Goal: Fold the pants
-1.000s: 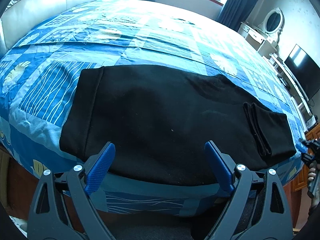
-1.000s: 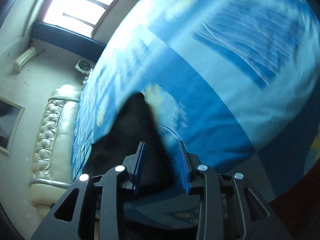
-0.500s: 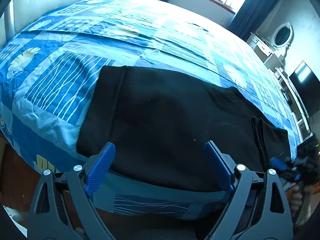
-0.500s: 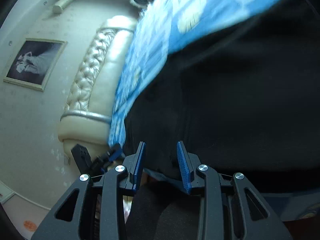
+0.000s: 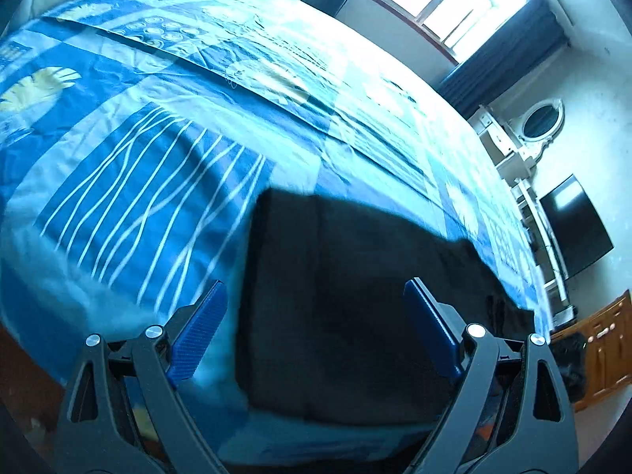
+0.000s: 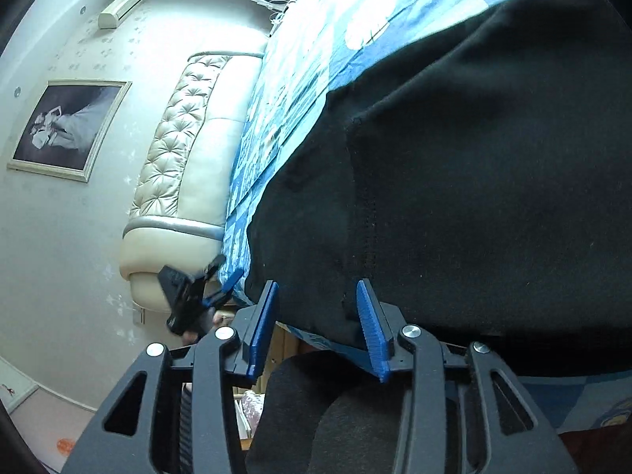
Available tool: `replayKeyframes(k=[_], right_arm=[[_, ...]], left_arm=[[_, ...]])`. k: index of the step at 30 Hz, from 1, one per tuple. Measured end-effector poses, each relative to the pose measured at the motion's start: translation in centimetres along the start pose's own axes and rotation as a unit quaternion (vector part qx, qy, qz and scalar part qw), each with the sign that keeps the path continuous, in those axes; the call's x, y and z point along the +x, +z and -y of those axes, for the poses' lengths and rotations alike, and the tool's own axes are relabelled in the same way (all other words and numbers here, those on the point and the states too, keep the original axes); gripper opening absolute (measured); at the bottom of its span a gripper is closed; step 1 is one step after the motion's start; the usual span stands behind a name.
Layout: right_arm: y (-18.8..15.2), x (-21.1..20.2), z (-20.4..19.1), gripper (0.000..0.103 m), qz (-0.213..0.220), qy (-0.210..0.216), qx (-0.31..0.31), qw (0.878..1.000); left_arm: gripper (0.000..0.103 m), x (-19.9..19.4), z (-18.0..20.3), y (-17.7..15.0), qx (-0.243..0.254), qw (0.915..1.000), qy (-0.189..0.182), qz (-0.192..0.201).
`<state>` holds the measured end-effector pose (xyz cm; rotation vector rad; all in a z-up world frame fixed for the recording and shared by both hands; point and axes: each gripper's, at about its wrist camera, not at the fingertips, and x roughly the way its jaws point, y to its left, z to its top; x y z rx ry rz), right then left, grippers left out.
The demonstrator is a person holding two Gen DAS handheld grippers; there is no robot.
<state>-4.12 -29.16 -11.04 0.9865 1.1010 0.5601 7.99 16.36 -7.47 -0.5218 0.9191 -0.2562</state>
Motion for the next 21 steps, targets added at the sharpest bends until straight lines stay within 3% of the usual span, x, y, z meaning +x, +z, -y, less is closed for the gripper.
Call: replayKeyframes(k=[5,8,12,21], right_arm=[[0.2,0.3,0.6,0.047,0.004,0.027,0.030,0.999],[0.0,0.5,0.7,0.047,0.006,0.029,0.033,0.999],[0.0,0.8,0.5,0.050,0.006,0.035,0.036,0.999],[0.0,0.9,0.5,0.053,0.008,0.039,0.034,0.999]], left_arm=[[0.091,3.7,-0.7,3.0,0.012,0.9984,-0.044,-0.032],[0.090,5.3,-2.1,3.2,-0.018,0.9938,-0.089,-0.063],[0.090,4.7,-3.1,1.7,-0.026,0.9878,-0.141,-0.061],[0.088,2.7,-2.4,-2.8,-0.043,0.9720,-0.216,-0.081]])
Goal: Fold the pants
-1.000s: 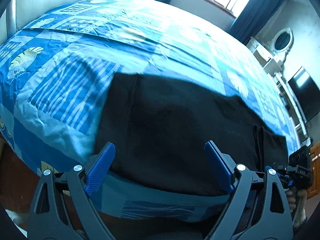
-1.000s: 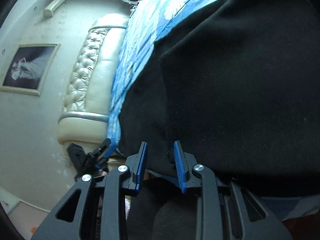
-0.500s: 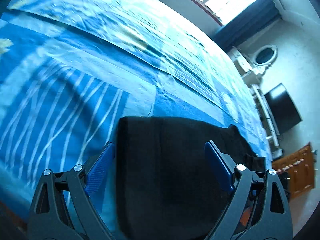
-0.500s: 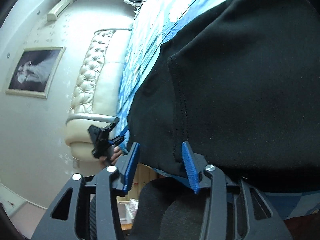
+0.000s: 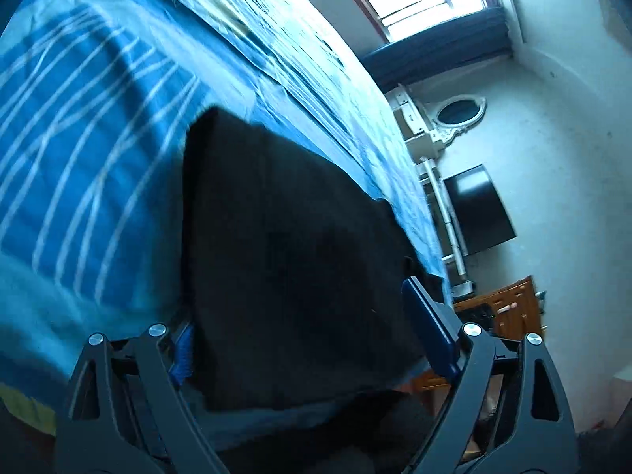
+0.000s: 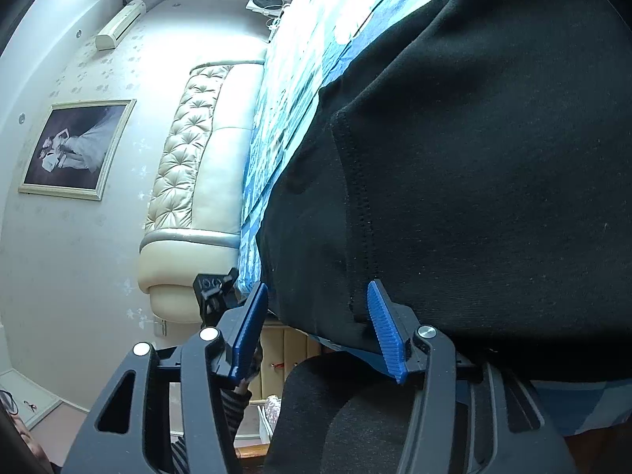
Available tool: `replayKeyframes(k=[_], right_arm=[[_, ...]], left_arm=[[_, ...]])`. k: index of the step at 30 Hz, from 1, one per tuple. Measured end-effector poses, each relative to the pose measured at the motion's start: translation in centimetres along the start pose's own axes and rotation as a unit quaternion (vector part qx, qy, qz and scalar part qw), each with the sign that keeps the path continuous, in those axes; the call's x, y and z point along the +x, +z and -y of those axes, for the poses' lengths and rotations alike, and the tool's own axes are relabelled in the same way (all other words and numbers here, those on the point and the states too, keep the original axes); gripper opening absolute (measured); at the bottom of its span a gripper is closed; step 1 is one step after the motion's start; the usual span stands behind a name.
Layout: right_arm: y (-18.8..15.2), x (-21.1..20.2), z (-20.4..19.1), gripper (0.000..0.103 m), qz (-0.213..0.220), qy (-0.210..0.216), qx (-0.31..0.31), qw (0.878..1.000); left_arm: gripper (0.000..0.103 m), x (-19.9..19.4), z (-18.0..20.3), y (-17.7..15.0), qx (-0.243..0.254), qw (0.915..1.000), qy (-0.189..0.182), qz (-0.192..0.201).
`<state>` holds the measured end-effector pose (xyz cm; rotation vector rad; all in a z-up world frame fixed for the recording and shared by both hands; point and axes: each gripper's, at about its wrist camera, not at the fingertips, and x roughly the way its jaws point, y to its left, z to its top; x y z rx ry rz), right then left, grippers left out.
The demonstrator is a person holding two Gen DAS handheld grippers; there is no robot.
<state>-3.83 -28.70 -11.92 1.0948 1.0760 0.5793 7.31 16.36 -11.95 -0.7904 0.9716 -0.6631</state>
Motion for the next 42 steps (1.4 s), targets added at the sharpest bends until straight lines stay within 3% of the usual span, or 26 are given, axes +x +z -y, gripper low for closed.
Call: replayKeyframes(k=[3,6,8,11,18,22,25,27,30,37,42], right_arm=[[0.0,0.1,0.0,0.053,0.002,-0.001,0.000,1.000],[-0.1,0.0,-0.1,0.054,0.004,-0.001,-0.001,1.000],[-0.1,0.1,-0.2,0.057,0.005,0.001,-0.003,1.000],[-0.2,0.2,-0.7,0.066,0.006,0.004,-0.010,1.000],[-0.2,-0.1,-2.3,0.076,0.011,-0.023,-0.018,1.000],[-0.3,-1.2,-4.1,0.078,0.044,-0.100,-0.064,0.992],[-0.5,-1.7,-5.9,0.080,0.072,-0.192,-0.117,0.972],[-0.7,-1.8,-6.8,0.081,0.091,-0.259,-0.150,0.950],[-0.6,-2.2,-7.0,0.081,0.110,-0.310,-0.165,0.930],[-0.3,-4.7,-6.7,0.081,0.144,-0.321,-0.139,0.926],[-0.6,-6.0,-7.4,0.081,0.160,-0.343,-0.149,0.913]], left_arm=[[0.076,0.1,-0.3,-0.2,-0.030,0.9995,0.000,0.013],[0.049,0.5,-0.6,-0.2,-0.032,0.9988,0.036,0.003],[0.024,0.7,-0.6,-0.1,-0.025,0.9973,0.068,-0.004],[0.011,0.4,-1.6,0.5,-0.051,0.9959,0.073,-0.011],[0.009,-0.2,0.2,1.0,-0.052,0.9950,0.085,0.004],[0.009,-0.5,2.4,1.3,-0.045,0.9948,0.091,0.012],[0.009,-0.7,4.4,1.6,-0.031,0.9945,0.098,0.020],[0.009,-0.7,6.0,1.6,-0.020,0.9943,0.102,0.025],[0.009,-0.8,8.3,1.7,-0.002,0.9940,0.104,0.032],[0.008,-0.9,13.8,2.3,0.039,0.9942,0.094,0.035],[0.008,0.9,18.6,2.4,0.083,0.9919,0.093,0.027]])
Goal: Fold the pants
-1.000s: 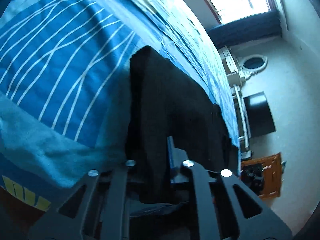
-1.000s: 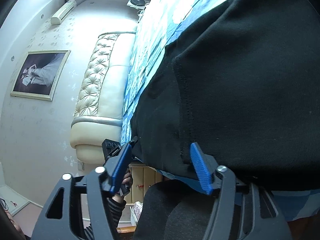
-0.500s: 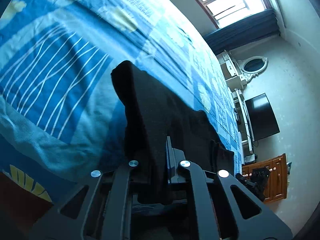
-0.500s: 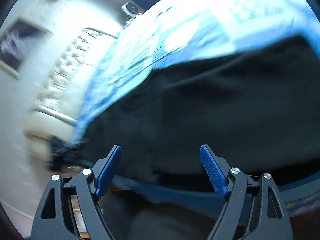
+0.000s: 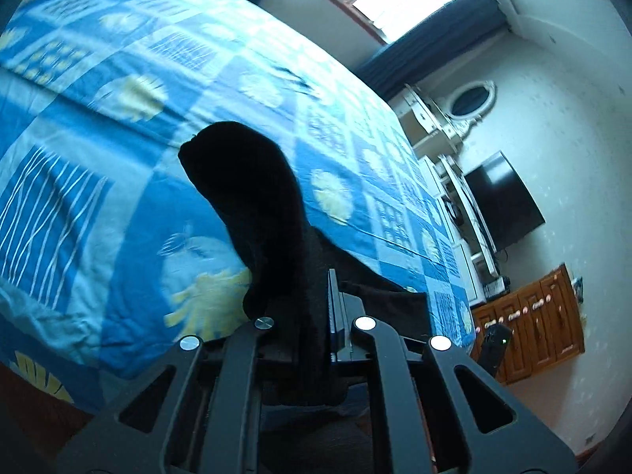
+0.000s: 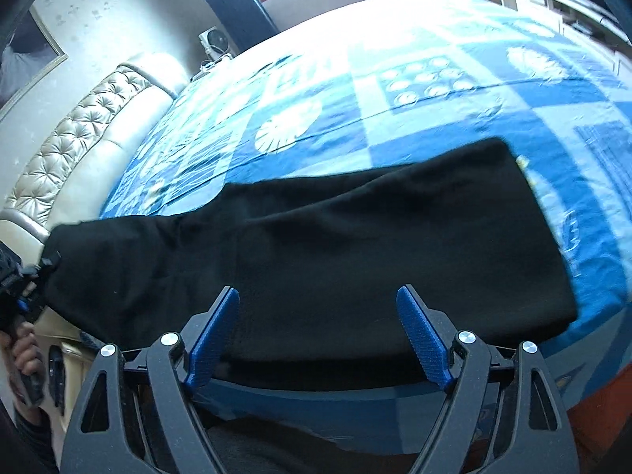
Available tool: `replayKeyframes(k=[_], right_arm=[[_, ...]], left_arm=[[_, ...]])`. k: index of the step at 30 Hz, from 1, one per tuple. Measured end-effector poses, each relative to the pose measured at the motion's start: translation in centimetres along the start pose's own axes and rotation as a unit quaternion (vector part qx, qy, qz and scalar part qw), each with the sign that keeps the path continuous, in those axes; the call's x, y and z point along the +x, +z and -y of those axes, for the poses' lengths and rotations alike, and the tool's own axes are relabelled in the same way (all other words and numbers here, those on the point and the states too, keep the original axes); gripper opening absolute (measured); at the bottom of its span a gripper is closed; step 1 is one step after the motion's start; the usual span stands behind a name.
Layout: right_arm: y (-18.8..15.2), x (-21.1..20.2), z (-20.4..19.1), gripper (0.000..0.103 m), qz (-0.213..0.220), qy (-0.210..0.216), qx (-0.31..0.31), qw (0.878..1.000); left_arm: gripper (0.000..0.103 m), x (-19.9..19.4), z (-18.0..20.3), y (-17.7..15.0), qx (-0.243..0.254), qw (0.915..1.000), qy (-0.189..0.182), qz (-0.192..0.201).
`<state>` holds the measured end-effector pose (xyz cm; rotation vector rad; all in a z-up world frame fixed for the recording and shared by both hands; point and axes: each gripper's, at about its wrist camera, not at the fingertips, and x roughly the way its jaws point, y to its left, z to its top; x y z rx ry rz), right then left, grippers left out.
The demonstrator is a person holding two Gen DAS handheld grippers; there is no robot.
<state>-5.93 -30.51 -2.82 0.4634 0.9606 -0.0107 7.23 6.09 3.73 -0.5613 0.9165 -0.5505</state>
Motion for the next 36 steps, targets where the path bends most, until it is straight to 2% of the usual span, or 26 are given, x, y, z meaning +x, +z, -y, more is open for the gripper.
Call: replayKeyframes(k=[8,19,30,36], right_arm=[[0.3,-1.6,2.2,0.082,0.009,-0.037,0.021,0.999],[0.4,-4.2,5.8,0.082,0.027,-0.040,0.041,0.998],[-0.7,-5.5,10.5,0.082,0.039,-0.036,0.091,0.994],[-1.2,-5.8,12.3,0.082,0.043,-0.029,0.113,0.992]], left_arm=[[0.008,4.0,6.7,-0.2,0.046,0.9985,-0.014,-0.027],[0.008,11.2,15.3,-3.2,0.134,0.9884,0.010,-0.072],[0.008,18.2,21.2,-7.1,0.174,0.9774,0.014,-0.120],[0.008,22.4,22.9,-9.6,0.191,0.9704,0.040,-0.143]])
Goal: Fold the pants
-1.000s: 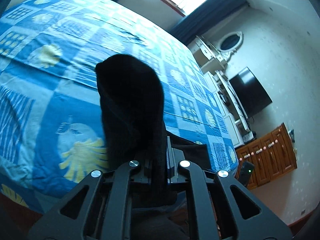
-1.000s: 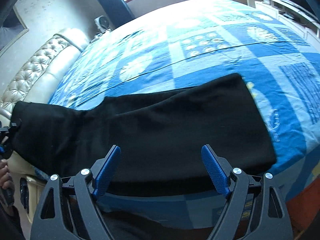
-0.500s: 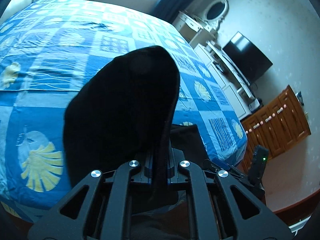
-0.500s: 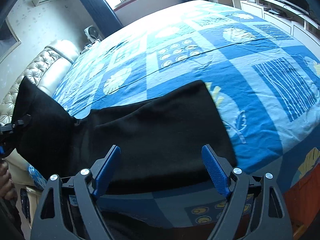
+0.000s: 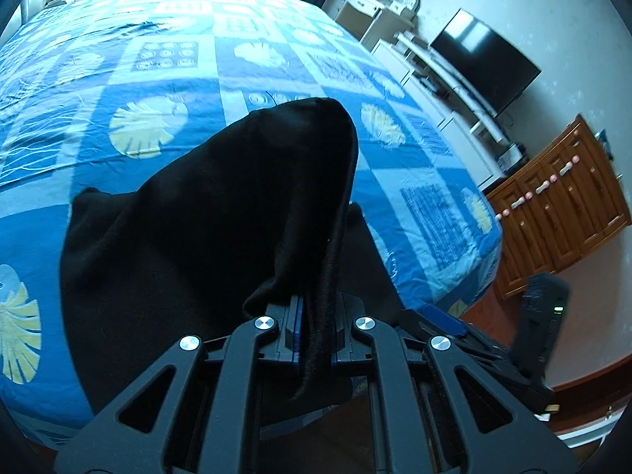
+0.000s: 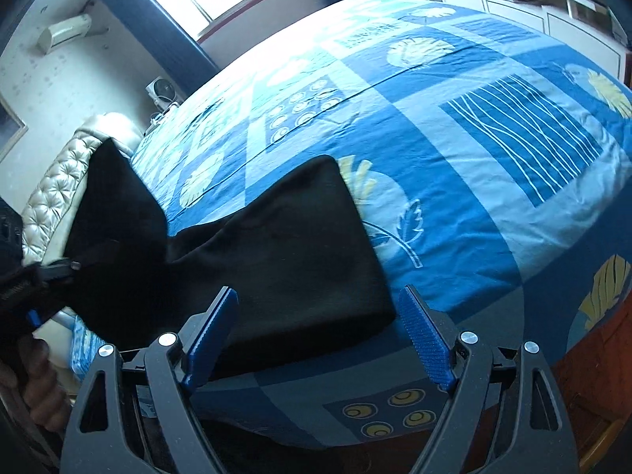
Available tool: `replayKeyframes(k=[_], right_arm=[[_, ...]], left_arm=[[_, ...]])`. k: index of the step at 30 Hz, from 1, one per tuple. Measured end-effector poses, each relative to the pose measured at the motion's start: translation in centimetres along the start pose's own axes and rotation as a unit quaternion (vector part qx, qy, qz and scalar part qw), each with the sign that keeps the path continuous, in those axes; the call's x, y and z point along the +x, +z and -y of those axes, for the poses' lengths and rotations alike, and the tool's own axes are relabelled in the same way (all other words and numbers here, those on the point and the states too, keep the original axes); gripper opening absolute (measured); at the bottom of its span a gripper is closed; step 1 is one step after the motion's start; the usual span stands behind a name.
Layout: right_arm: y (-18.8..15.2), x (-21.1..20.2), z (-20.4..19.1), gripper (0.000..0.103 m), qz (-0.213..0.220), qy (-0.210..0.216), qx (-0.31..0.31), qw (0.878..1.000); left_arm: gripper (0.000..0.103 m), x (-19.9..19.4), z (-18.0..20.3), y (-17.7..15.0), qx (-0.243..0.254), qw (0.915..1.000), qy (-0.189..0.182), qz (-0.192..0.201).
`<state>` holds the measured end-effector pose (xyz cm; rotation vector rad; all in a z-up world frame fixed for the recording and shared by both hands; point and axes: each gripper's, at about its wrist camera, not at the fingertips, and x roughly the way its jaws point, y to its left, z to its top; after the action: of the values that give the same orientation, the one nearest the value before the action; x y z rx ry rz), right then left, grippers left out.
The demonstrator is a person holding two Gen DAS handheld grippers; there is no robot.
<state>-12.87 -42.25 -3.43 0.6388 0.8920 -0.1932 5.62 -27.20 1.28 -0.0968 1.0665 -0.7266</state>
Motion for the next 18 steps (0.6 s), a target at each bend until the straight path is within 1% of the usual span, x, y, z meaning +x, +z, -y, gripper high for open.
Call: replayKeyframes(k=[4,6,8,18], right_arm=[[0.0,-0.1,1.2,0.083,0.002,0.003,0.015,1.000],[0.0,0.0,1.9,0.083,0.001,0.004,0.021,1.000],[-0.2,0.1,2.5,0.083,-0.001,0.004,0.029,1.000],[-0.7,1.0,4.4,0.083,-0.010,0.007,0.051,0.999]], left_arm=[[0.008,2.6,0.8,-0.5,0.003,0.9996,0.025,-0.012],[0.008,3.4,0.9,-0.6,0.002,0.9994,0.032,-0.015],[0.008,4.3,1.3,-0.8,0.009,0.9987,0.047,-0.017],[0.009,6.9,2.8,-1.9,0.037,0.9932,0.108,-0.019]])
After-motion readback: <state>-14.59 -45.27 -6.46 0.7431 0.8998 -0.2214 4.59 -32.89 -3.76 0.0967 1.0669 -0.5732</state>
